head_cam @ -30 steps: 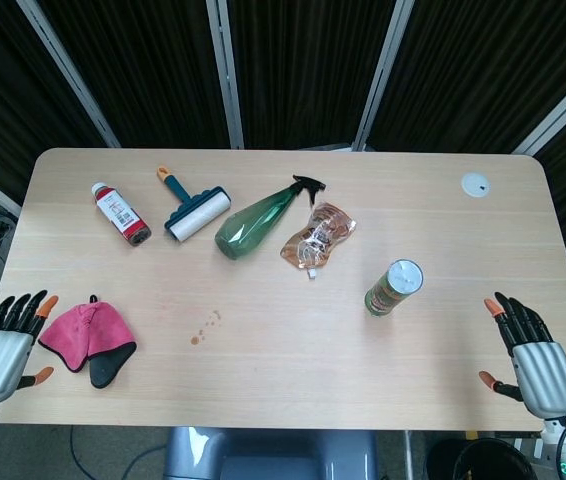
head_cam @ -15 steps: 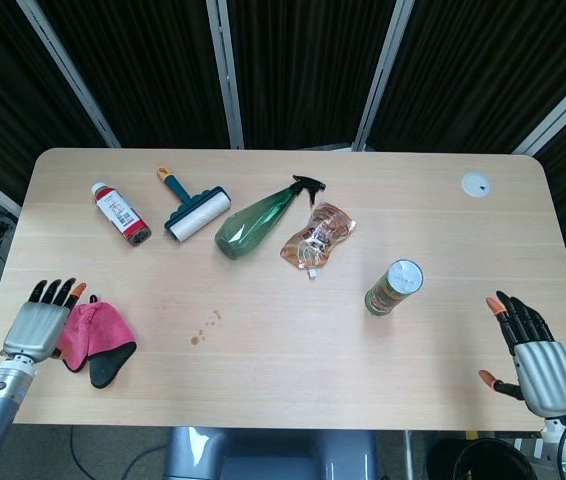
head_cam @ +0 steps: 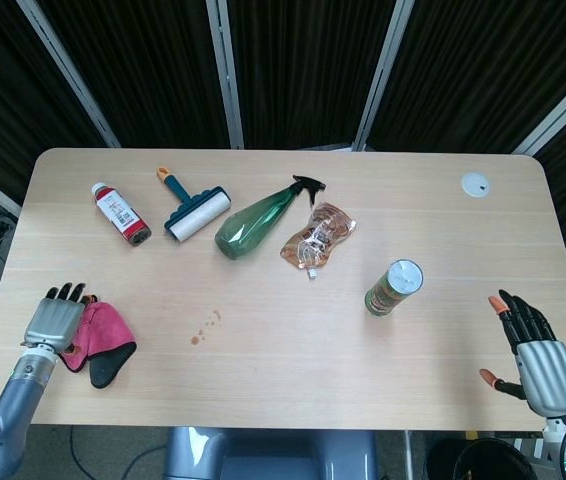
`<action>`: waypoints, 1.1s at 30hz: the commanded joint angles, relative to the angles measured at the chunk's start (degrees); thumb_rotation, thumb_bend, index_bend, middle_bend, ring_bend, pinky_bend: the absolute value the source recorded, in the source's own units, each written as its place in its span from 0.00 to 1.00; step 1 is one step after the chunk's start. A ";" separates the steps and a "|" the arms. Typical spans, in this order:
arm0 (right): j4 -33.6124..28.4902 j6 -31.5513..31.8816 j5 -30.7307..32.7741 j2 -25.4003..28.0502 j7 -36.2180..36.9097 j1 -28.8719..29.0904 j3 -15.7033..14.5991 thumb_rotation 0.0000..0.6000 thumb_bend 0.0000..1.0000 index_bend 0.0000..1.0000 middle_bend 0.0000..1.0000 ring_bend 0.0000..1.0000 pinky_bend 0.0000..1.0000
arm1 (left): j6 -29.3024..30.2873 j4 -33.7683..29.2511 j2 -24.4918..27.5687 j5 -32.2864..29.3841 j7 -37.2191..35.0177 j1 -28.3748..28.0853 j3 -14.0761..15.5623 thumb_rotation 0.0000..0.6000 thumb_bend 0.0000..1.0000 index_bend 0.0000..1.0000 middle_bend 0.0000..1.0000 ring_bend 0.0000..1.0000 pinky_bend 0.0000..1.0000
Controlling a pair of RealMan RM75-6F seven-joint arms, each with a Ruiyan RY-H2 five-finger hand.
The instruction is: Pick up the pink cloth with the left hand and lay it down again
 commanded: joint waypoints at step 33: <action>-0.27 0.08 0.69 -0.01 0.81 0.08 0.79 1.00 0.04 0.00 0.00 0.00 0.12 | 11.31 -4.12 -12.31 14.98 -8.22 -9.15 -5.53 1.00 0.50 0.86 0.67 0.57 0.56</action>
